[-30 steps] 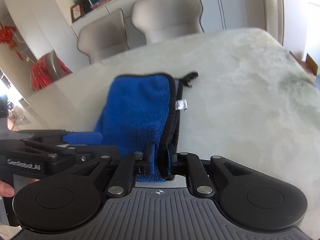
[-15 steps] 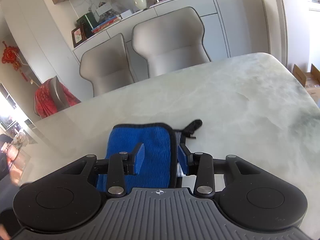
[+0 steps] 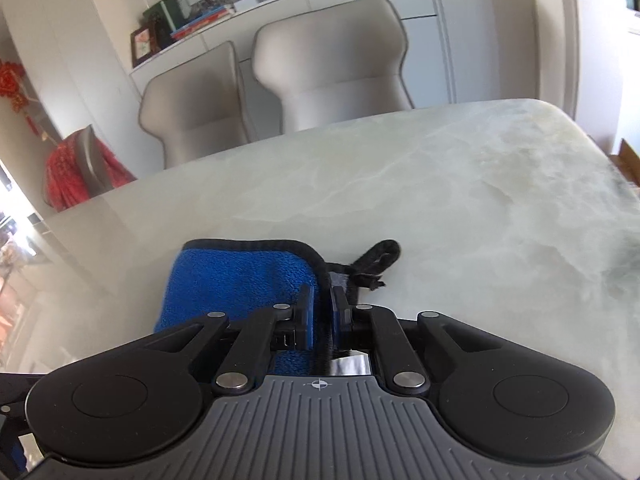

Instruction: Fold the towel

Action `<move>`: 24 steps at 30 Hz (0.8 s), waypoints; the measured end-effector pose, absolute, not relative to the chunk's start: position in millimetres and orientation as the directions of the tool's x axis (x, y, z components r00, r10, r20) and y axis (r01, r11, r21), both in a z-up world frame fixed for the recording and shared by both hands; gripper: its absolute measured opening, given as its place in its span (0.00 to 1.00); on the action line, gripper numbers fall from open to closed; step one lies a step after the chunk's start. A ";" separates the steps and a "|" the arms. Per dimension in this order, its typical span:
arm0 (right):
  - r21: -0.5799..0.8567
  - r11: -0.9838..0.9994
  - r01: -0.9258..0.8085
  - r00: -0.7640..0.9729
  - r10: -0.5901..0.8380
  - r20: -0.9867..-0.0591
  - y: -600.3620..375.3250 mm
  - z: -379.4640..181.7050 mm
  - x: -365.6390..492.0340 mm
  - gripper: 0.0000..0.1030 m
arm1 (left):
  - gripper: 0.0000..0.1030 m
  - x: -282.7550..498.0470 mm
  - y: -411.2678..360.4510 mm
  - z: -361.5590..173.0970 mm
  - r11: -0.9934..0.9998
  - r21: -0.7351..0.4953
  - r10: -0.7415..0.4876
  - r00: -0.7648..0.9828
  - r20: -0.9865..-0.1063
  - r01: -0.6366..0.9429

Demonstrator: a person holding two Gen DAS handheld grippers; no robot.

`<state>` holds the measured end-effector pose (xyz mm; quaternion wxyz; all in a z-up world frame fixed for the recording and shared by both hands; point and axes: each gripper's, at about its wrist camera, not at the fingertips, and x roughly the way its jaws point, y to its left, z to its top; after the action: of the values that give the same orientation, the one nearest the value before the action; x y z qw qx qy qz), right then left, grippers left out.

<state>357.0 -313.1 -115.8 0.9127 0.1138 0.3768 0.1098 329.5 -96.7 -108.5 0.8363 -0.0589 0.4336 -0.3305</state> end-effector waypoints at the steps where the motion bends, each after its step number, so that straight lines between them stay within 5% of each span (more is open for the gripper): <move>1: 0.283 0.953 -0.107 0.692 0.276 -0.667 -313.4 -116.6 355.4 0.08 | 0.81 329.7 -97.1 -108.7 0.774 -0.386 -0.604 0.406 -0.686 0.502; 8: 0.152 0.985 -0.086 0.711 0.168 -0.683 -303.7 -111.7 345.2 0.09 | 0.81 335.5 -94.0 -103.6 0.780 -0.396 -0.603 0.413 -0.683 0.484; 14: 0.315 0.930 -0.191 0.724 0.350 -0.594 -304.1 -95.6 337.2 0.13 | 0.81 360.6 -87.4 -88.0 0.801 -0.374 -0.585 0.479 -0.655 0.467; 24: 0.374 0.907 -0.194 0.641 0.406 -0.651 -305.0 -120.0 360.5 0.11 | 0.81 374.8 -109.6 -109.6 0.822 -0.297 -0.523 0.435 -0.733 0.486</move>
<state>360.5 -305.0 -120.0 0.8955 0.1362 0.3891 0.1673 374.8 -109.6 -109.6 0.8467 -0.0208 0.4404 -0.2978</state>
